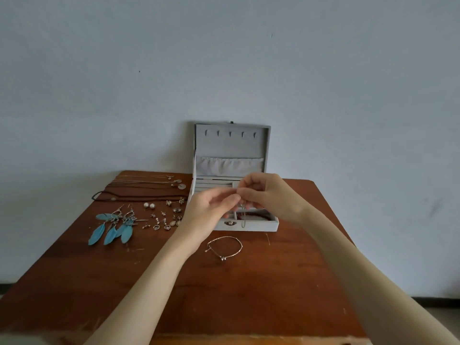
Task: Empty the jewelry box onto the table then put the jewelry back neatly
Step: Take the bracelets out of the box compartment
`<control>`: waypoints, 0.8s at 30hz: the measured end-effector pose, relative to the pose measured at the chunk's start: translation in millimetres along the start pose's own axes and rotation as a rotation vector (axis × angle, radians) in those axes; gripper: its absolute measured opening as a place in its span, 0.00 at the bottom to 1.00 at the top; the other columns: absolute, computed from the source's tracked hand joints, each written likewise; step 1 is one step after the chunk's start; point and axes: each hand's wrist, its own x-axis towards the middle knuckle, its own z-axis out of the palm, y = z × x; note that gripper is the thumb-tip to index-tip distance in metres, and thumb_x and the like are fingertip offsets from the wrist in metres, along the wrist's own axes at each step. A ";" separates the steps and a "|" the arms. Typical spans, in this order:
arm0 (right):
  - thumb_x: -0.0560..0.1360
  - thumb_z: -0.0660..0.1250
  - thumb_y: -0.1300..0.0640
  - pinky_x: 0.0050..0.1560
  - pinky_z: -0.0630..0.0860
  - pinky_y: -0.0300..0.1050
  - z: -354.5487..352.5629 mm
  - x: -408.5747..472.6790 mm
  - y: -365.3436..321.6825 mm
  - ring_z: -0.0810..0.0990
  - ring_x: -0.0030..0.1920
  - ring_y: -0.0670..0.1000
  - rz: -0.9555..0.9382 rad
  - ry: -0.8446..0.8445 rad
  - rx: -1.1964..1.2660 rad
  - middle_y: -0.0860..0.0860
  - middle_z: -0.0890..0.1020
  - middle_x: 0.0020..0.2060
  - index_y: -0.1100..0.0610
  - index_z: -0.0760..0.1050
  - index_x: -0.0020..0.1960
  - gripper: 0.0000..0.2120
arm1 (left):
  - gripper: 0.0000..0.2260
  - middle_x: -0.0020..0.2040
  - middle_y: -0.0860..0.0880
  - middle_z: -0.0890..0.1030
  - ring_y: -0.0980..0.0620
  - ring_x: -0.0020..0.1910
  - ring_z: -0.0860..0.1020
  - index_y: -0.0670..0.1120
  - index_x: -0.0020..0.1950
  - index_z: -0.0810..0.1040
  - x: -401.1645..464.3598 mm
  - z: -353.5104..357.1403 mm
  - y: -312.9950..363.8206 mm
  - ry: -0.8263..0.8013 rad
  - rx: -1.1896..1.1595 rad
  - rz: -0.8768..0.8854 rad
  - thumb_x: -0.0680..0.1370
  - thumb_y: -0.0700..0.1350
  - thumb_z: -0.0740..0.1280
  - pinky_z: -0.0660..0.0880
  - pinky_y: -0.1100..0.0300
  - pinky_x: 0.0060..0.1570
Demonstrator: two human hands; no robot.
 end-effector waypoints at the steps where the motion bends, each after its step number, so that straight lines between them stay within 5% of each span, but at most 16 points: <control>1: 0.76 0.64 0.63 0.30 0.69 0.28 -0.6 -5.2 -2.6 0.74 0.27 0.39 0.013 -0.010 0.015 0.49 0.79 0.30 0.62 0.76 0.45 0.03 | 0.08 0.41 0.49 0.84 0.60 0.38 0.80 0.43 0.52 0.81 -3.5 0.4 2.6 0.013 0.007 0.004 0.74 0.40 0.68 0.74 0.69 0.36; 8: 0.76 0.65 0.63 0.30 0.69 0.31 -6.0 -21.9 -1.7 0.76 0.29 0.42 0.107 -0.058 0.088 0.50 0.79 0.32 0.64 0.77 0.47 0.04 | 0.03 0.37 0.52 0.82 0.60 0.35 0.78 0.50 0.43 0.81 -14.9 -8.1 13.3 -0.052 0.212 0.020 0.74 0.43 0.68 0.74 0.66 0.38; 15: 0.75 0.65 0.63 0.35 0.68 0.35 18.9 -28.7 20.9 0.75 0.33 0.43 0.178 -0.203 0.220 0.47 0.78 0.31 0.59 0.81 0.47 0.06 | 0.03 0.36 0.48 0.80 0.49 0.37 0.71 0.41 0.43 0.81 -22.4 -28.4 15.0 -0.015 0.006 -0.107 0.74 0.39 0.67 0.69 0.62 0.38; 24: 0.75 0.66 0.60 0.35 0.67 0.36 38.7 -38.7 45.3 0.75 0.34 0.45 0.280 -0.186 0.283 0.48 0.79 0.31 0.57 0.81 0.43 0.05 | 0.04 0.35 0.47 0.78 0.55 0.33 0.75 0.40 0.47 0.79 -38.2 -38.3 -10.4 -0.059 0.146 -0.248 0.76 0.40 0.66 0.73 0.62 0.37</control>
